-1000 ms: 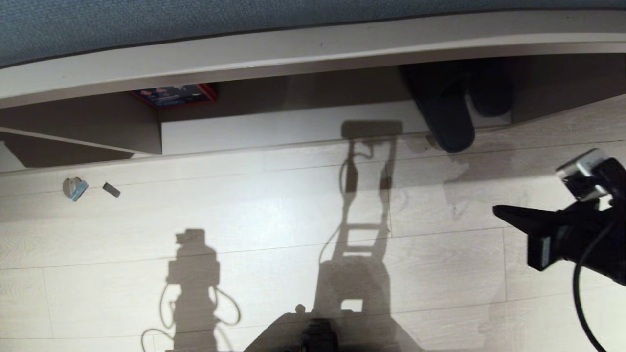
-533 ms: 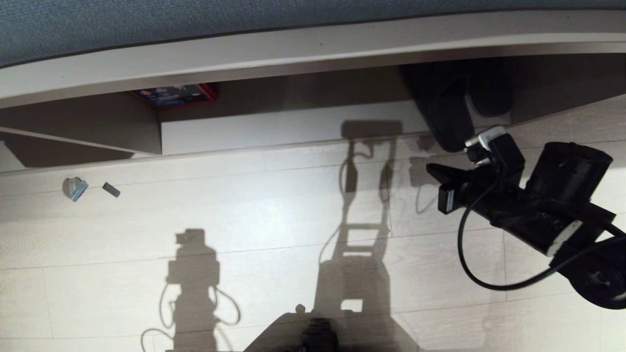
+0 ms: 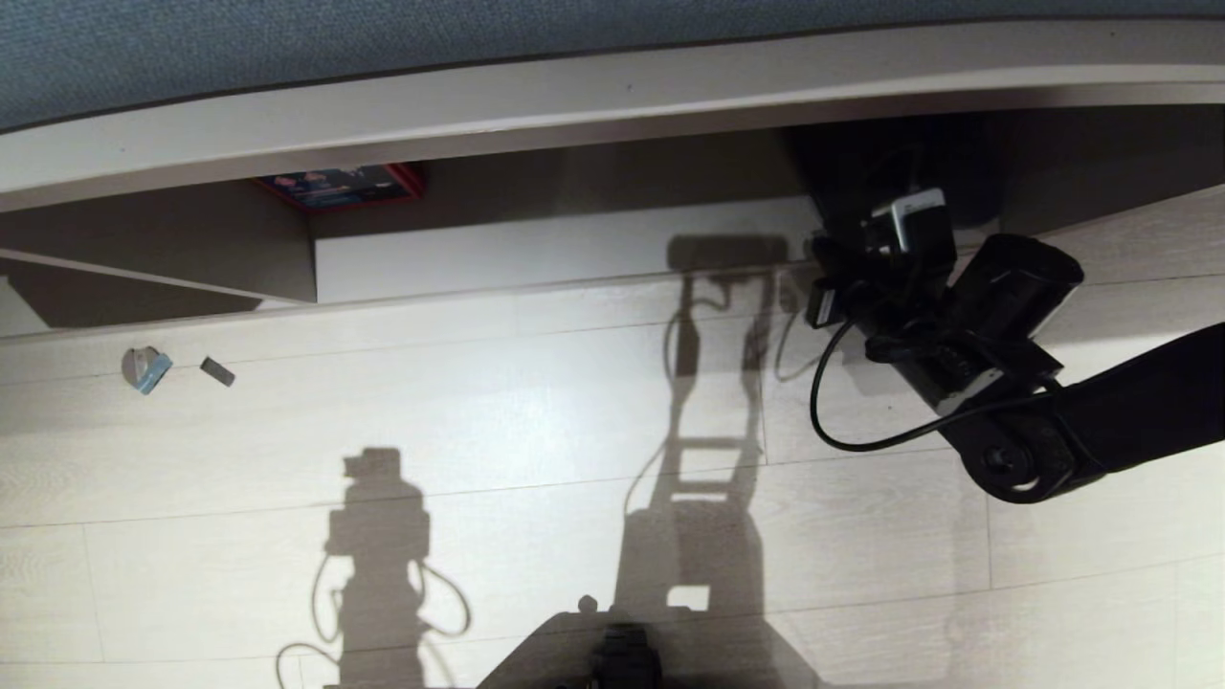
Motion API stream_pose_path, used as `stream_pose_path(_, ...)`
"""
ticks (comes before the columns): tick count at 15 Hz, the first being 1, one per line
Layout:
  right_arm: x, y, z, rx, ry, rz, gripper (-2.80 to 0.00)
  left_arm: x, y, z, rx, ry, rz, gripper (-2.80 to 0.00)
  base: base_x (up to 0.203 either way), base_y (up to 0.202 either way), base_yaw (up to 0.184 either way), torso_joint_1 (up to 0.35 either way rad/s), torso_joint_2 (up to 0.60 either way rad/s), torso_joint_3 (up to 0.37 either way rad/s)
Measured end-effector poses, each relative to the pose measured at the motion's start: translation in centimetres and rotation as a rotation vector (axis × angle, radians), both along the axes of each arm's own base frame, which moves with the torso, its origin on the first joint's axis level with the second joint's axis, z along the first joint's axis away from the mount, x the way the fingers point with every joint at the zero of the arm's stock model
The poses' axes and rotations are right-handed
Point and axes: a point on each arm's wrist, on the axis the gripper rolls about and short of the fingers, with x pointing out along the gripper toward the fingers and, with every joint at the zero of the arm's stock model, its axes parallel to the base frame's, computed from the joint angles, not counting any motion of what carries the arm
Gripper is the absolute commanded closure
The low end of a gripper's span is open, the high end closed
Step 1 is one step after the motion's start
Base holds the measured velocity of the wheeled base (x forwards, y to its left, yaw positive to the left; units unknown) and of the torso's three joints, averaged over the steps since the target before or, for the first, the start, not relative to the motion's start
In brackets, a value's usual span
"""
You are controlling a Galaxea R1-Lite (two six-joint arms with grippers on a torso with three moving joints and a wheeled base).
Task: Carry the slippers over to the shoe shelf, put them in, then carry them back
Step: Pick up the slippers in the shoe cabinet
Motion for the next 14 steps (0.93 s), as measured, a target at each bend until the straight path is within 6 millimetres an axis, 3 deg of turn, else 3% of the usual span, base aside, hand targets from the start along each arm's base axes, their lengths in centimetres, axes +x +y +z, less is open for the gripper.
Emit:
stream_pose_path(6, 3.6, 0.8, 0.2, 0.022, -0.048, -0.02, 0.0, 0.0, 0.0, 0.0, 0.001, 0.001, 0.0, 0.0, 0.0, 0.0, 0.0, 0.0, 0.0, 0.0)
stream_pose_path(14, 6.6, 1.3, 1.4, 0.074, -0.111, -0.108, 0.0, 0.0, 0.0, 0.0, 0.001, 0.0, -0.001, 0.0, 0.0, 0.0, 0.0, 0.0, 0.0, 0.0)
